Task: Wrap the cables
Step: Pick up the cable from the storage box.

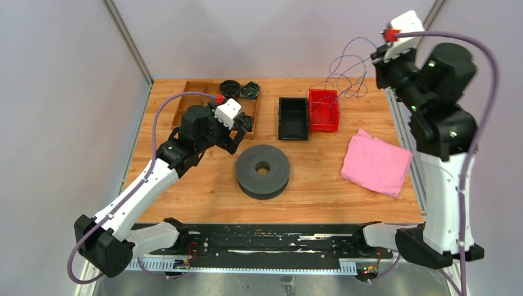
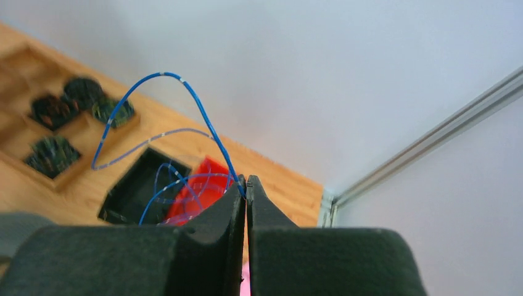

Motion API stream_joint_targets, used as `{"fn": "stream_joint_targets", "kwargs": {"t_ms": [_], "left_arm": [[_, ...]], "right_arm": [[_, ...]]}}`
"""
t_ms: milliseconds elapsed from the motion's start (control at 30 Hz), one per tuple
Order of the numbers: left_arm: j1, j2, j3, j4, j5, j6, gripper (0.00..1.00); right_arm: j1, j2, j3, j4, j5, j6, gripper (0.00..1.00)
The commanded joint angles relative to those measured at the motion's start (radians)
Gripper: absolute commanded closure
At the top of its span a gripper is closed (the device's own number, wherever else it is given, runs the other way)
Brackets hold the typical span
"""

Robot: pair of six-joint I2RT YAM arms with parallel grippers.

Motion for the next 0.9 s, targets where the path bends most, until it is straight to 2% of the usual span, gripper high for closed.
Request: {"fn": "stream_joint_targets", "kwargs": {"t_ms": [0, 267, 400, 533, 633, 733, 867], "left_arm": [[0.007, -0.014, -0.015, 0.024, -0.031, 0.052, 0.02], [0.007, -0.011, -0.029, 0.038, 0.018, 0.081, 0.02], [0.007, -0.013, -0.036, 0.042, 0.067, 0.083, 0.02], [0.007, -0.014, -0.048, 0.051, 0.076, 0.079, 0.02], [0.007, -0.013, -0.055, 0.057, 0.072, 0.082, 0.02], [0.007, -0.015, -0.064, 0.066, 0.08, 0.082, 0.02], [0.007, -0.017, -0.07, 0.071, 0.086, 0.082, 0.02]], "right_arm": [[0.015, -0.045, 0.183, -0.084, -0.057, 0.122, 0.99], [0.015, -0.129, 0.353, -0.099, -0.158, 0.226, 1.0], [0.011, -0.176, 0.323, -0.114, -0.243, 0.279, 0.99], [0.01, -0.234, 0.116, -0.126, -0.381, 0.266, 0.99], [0.01, -0.287, -0.102, -0.151, -0.418, 0.198, 0.99], [0.01, -0.349, -0.386, -0.137, -0.394, 0.103, 0.99], [0.01, -0.4, -0.676, -0.09, -0.251, 0.02, 0.99]]}}
